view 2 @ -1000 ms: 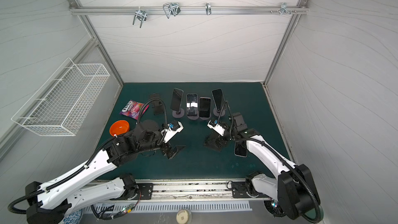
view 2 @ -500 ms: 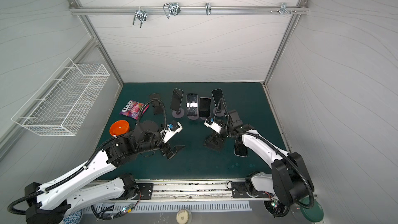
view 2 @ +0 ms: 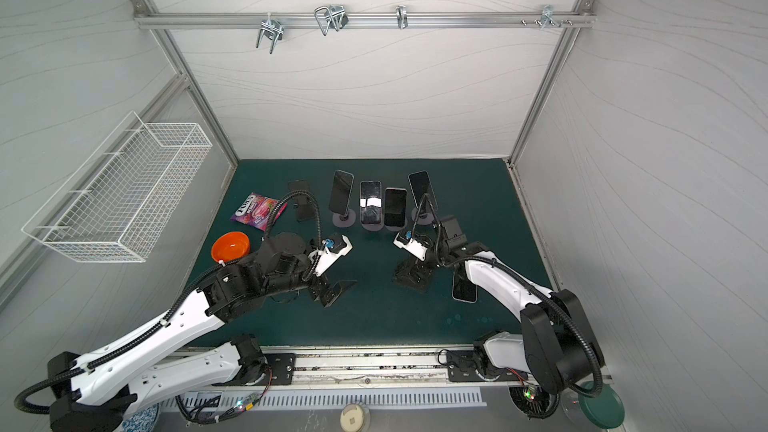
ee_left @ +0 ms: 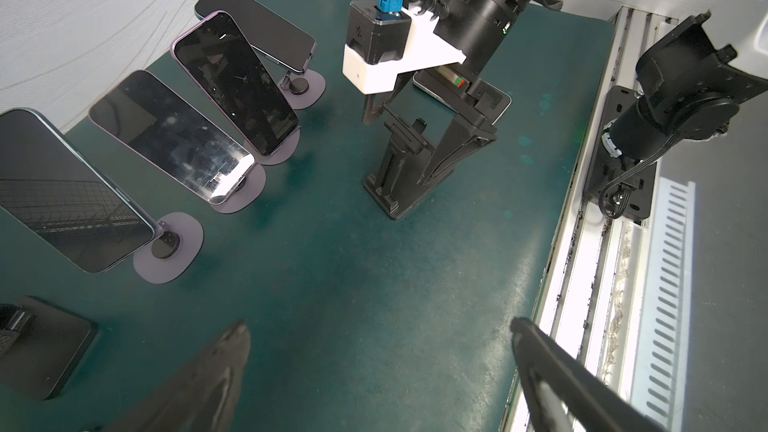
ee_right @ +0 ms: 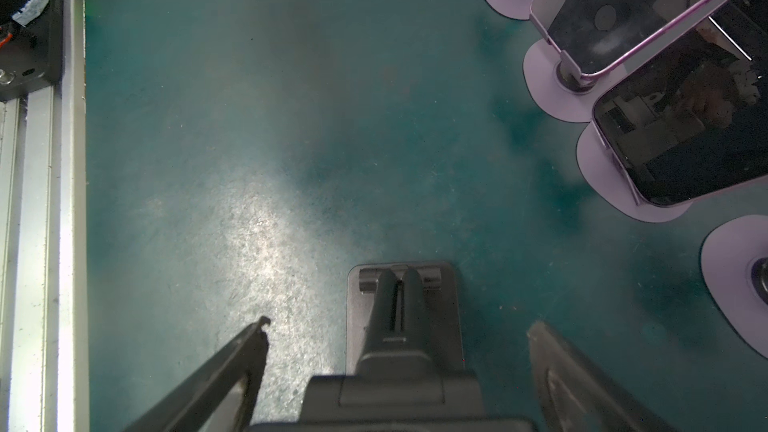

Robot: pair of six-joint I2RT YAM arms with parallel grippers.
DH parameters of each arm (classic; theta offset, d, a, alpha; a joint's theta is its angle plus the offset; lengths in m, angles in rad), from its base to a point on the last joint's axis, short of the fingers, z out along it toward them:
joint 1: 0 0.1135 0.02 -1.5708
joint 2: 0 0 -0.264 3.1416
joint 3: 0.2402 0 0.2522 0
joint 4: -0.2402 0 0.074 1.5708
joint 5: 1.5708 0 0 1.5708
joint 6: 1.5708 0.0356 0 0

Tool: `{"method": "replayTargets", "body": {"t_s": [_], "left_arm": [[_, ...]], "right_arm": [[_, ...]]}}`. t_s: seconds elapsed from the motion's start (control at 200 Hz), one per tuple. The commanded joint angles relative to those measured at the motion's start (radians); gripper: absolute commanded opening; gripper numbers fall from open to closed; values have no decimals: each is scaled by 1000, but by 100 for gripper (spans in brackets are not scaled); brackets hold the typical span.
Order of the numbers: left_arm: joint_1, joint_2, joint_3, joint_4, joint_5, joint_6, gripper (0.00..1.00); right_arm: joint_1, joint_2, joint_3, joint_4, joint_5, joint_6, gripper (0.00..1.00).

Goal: Remove the phone from the phone stand
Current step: 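Close the right gripper on the top of the black folding stand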

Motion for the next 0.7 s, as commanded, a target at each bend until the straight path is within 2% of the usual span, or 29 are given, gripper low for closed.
{"method": "replayTargets", "body": {"t_s": [0.0, 0.19, 0.455, 0.69], "left_arm": [[-3, -2, 4, 22, -2, 17, 99], [-4, -8, 3, 15, -6, 16, 99], [-3, -14, 2, 12, -10, 16, 99], [-3, -23, -2, 12, -11, 11, 99]], "right_arm": [[5, -7, -13, 9, -20, -35, 98], [6, 0, -7, 7, -28, -33, 95], [5, 15, 7, -9, -45, -42, 76], [5, 10, 6, -18, -39, -44, 70]]}}
